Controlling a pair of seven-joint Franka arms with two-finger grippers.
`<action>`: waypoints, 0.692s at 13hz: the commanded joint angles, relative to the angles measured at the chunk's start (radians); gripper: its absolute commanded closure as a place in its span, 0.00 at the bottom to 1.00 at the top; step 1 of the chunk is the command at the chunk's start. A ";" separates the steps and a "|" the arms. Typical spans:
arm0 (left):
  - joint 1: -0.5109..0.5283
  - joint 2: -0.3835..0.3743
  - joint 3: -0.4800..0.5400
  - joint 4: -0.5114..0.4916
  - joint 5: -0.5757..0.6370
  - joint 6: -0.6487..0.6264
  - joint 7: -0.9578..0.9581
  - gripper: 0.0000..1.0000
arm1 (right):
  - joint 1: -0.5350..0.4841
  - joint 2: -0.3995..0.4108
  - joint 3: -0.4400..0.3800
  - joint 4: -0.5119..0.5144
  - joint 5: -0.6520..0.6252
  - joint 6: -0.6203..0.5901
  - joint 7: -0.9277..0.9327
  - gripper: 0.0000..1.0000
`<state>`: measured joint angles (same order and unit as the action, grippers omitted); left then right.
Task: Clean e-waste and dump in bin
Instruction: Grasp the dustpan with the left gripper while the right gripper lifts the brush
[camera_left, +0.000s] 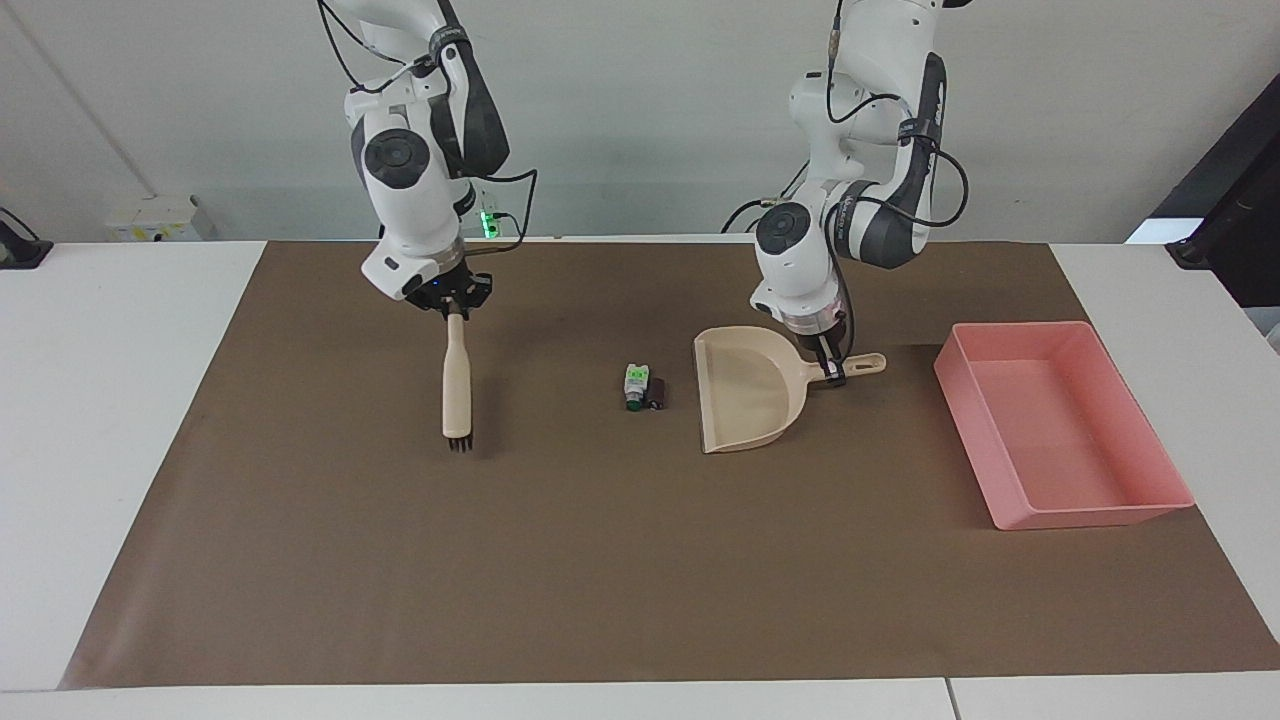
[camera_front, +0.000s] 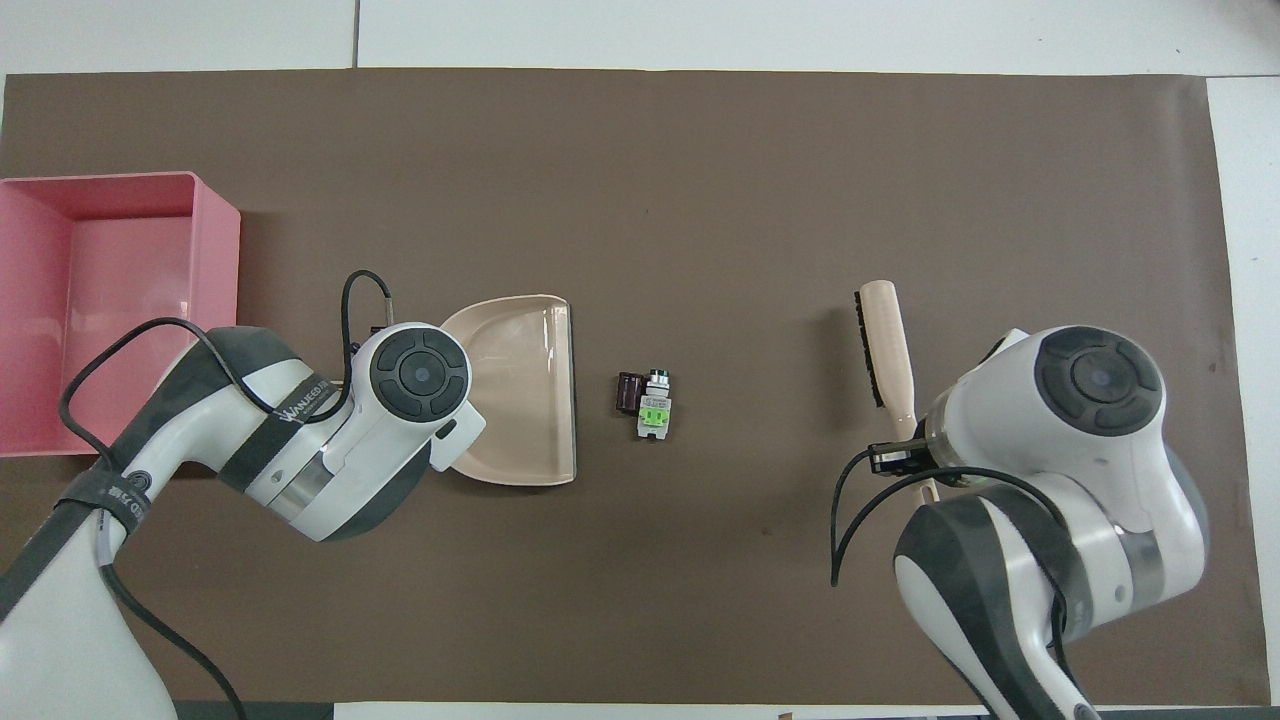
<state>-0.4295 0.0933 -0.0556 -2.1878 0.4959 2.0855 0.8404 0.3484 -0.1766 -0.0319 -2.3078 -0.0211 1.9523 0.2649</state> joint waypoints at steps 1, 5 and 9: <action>-0.012 -0.017 0.011 0.013 0.023 0.002 -0.011 0.97 | 0.131 0.025 -0.005 0.016 -0.011 0.000 0.173 1.00; -0.012 -0.021 0.013 0.039 0.023 -0.042 0.009 1.00 | 0.256 0.097 -0.002 0.060 0.000 0.025 0.312 1.00; -0.070 0.066 0.013 0.118 0.026 -0.146 -0.030 1.00 | 0.335 0.166 0.004 0.070 0.004 0.063 0.371 1.00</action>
<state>-0.4533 0.0932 -0.0530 -2.1453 0.5018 2.0121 0.8411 0.6309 -0.0673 -0.0288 -2.2638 -0.0203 1.9960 0.5859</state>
